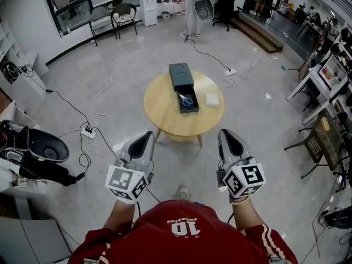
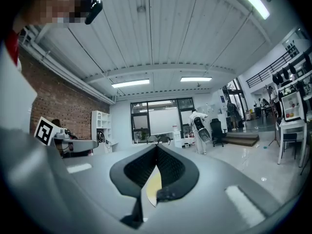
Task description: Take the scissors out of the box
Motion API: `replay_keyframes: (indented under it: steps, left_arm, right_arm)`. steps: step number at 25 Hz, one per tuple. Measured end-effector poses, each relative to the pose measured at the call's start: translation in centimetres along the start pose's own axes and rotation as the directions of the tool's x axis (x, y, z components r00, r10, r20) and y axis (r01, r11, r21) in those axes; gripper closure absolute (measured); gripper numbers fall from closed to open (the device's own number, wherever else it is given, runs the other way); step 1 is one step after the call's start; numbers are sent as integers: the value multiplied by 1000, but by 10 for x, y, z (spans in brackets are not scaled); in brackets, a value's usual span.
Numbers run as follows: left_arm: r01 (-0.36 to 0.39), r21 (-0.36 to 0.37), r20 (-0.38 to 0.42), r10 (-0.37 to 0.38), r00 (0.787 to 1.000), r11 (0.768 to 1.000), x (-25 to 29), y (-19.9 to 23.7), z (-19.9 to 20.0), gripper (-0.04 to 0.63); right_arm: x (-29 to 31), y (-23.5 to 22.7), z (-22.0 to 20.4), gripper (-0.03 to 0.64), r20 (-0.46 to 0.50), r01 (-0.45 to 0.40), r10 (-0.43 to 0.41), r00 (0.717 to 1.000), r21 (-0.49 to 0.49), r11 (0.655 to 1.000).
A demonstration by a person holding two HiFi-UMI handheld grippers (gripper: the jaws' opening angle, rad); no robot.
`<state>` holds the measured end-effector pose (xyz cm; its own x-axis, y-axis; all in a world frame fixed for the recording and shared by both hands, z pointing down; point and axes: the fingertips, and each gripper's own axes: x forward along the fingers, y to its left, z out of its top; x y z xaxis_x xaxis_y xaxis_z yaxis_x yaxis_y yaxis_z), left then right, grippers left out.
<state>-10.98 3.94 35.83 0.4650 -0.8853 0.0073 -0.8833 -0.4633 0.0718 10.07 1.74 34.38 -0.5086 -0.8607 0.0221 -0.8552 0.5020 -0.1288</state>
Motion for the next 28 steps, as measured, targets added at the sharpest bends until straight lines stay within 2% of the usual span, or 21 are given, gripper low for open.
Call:
replay_keyframes:
  steps: [17,28]
  left_arm:
    - [-17,30,0,17,1000,999,90,-7,10,592]
    - [-41,23,13,40,999,999,109,-9,19,592]
  right_arm:
    - [54,-76,1,615,-21,-67,67,998,34,997]
    - [68,-96,10,615,-4,-106,106,994,47,993]
